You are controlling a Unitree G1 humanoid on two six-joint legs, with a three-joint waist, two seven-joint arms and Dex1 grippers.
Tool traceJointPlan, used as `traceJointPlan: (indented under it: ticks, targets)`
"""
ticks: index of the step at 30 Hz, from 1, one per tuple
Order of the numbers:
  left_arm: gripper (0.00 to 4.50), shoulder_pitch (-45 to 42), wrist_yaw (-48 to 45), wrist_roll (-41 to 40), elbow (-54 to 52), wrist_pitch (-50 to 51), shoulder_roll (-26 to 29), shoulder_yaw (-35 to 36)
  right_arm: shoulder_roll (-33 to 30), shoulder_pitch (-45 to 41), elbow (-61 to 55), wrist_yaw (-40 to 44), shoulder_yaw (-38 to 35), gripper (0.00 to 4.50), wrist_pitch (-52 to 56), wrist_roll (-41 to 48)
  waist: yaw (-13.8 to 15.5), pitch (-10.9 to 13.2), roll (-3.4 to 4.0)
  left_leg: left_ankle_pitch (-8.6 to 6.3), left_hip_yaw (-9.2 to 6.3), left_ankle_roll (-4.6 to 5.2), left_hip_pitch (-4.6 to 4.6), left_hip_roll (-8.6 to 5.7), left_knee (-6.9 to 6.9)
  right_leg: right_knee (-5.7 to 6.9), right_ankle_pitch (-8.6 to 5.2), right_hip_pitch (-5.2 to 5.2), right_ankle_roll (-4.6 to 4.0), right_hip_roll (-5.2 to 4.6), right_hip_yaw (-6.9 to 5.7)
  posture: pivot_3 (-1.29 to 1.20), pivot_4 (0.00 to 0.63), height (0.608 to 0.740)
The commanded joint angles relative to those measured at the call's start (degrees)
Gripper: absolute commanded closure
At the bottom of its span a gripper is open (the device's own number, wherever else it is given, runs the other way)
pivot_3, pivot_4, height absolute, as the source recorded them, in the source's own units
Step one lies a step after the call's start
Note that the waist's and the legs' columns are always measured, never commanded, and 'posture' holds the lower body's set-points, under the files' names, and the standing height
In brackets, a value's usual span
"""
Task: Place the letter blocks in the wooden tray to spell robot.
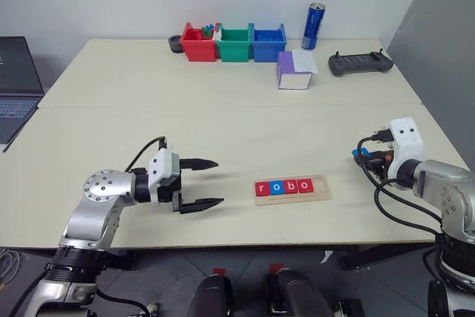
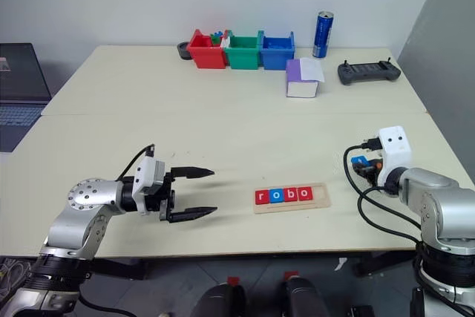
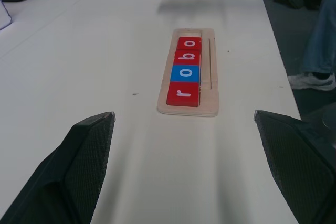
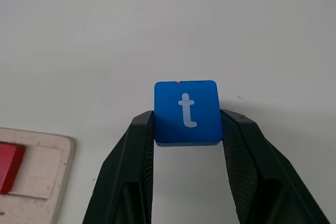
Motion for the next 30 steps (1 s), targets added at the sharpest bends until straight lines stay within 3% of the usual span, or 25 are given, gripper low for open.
traceJointPlan:
  ticks: [1,5,13,16,21,26,30]
  targets:
    - [0.0,-0.6,-0.6,-0.2,-0.3,-0.9,0.1,0.1,2.1,1.5,-3.2,-1.9,-0.9,3.05,1.8,0.4,0.0,0.0,0.0,0.0,0.0,0.0,-0.03,0.0,-0.01,-0.03,0.0,-0.01,0.0,0.0,0.0,0.0,0.15,0.74]
    - [0.0,-0.8,-1.0,-0.1,0.1,-1.0,-0.2,-0.3,3.6,2.0,-3.3,-4.1,-0.1,3.05,1.2,-0.3,-0.1,0.0,0.0,0.0,0.01,0.0,-0.08,-0.03,0.0,-0.05,0.0,-0.04,0.0,-0.01,0.03,0.0,0.15,0.74]
    - [0.0,-1.0,-1.3,0.0,0.5,-1.2,-0.3,-0.4,0.0,1.0,-2.4,-3.1,0.4,0.21,2.0,0.8,-0.2,0.0,0.0,0.0,-0.01,0.0,-0.09,-0.03,0.0,-0.08,0.0,-0.03,0.0,0.0,0.0,0.0,0.15,0.74]
    - [0.0,-0.8,-1.0,-0.2,0.0,-1.0,-0.3,-0.2,-3.4,0.0,-0.9,-0.6,0.6,0.03,0.7,2.1,-0.2,0.0,0.0,0.0,-0.01,0.01,-0.1,-0.04,0.0,-0.1,0.0,-0.03,0.01,-0.01,0.0,0.0,0.15,0.74]
    - [0.0,-0.4,-0.1,-0.1,-0.9,-0.8,-0.6,-0.3,-15.7,-2.4,8.4,13.7,4.5,0.03,-18.6,3.1,-0.2,0.0,0.0,-0.01,-0.02,0.02,-0.1,-0.04,-0.01,-0.15,0.0,-0.03,0.01,0.0,-0.02,0.0,0.15,0.74]
    - [0.0,1.0,1.1,-0.2,-3.1,-0.1,-0.8,-0.7,-28.7,-2.1,24.9,43.9,15.7,0.03,-50.7,-0.3,-0.2,0.0,-0.04,-0.03,-0.08,0.05,-0.09,-0.04,-0.07,-0.35,0.0,0.04,0.01,0.05,-0.07,0.0,0.15,0.74]
    - [0.0,1.1,1.7,0.0,-3.6,0.0,-0.7,-0.6,-29.9,-11.5,45.3,61.9,25.7,0.03,-75.9,-7.5,-0.5,0.0,-0.04,-0.04,-0.05,0.06,-0.01,0.01,-0.23,-0.67,0.05,0.2,0.08,0.11,-0.05,0.0,0.15,0.74]
